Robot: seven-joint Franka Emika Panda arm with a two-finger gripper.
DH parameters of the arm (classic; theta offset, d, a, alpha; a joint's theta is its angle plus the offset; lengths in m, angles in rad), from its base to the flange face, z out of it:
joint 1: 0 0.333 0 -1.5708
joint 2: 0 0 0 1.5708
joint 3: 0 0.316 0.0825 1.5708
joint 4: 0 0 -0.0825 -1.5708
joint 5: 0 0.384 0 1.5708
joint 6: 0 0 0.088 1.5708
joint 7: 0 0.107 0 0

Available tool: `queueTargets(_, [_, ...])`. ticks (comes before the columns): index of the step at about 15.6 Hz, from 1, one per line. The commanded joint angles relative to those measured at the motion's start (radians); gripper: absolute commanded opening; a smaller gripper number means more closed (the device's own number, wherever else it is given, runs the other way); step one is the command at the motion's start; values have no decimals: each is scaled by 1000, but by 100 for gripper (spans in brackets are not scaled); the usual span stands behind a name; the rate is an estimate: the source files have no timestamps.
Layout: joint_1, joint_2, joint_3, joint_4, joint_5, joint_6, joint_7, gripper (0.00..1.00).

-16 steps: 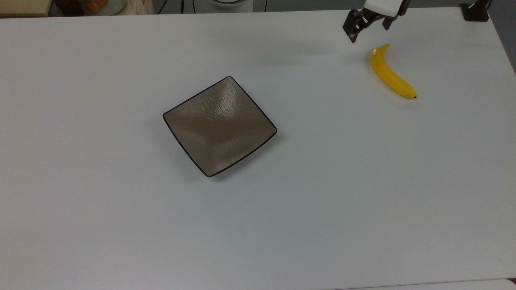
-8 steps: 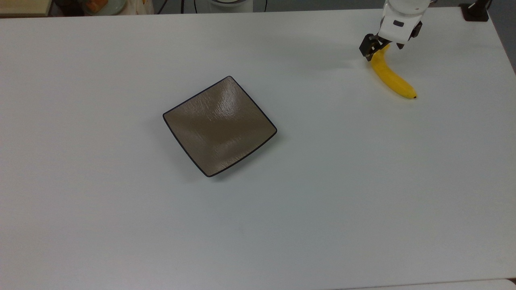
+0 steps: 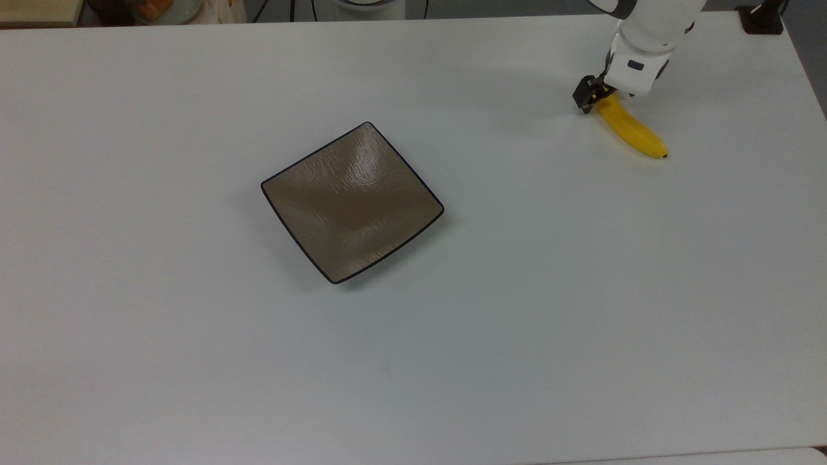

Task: Bananas placed on a ceramic plate
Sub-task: 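Lower the gripper and close it on the banana's middle, then lift the banana and carry it over the brown plate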

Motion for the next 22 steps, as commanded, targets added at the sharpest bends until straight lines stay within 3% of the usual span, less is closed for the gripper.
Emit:
queueTargets(1, [6, 18, 0, 32, -18, 8, 55, 21])
queueTargets(13, [6, -1, 0, 70, -66, -53, 50, 21])
queueTargets(15, [4, -19, 0, 71, -111, -78, 37, 24])
queueTargets(22, [-68, -99, -2, 71, -167, -115, -87, 23])
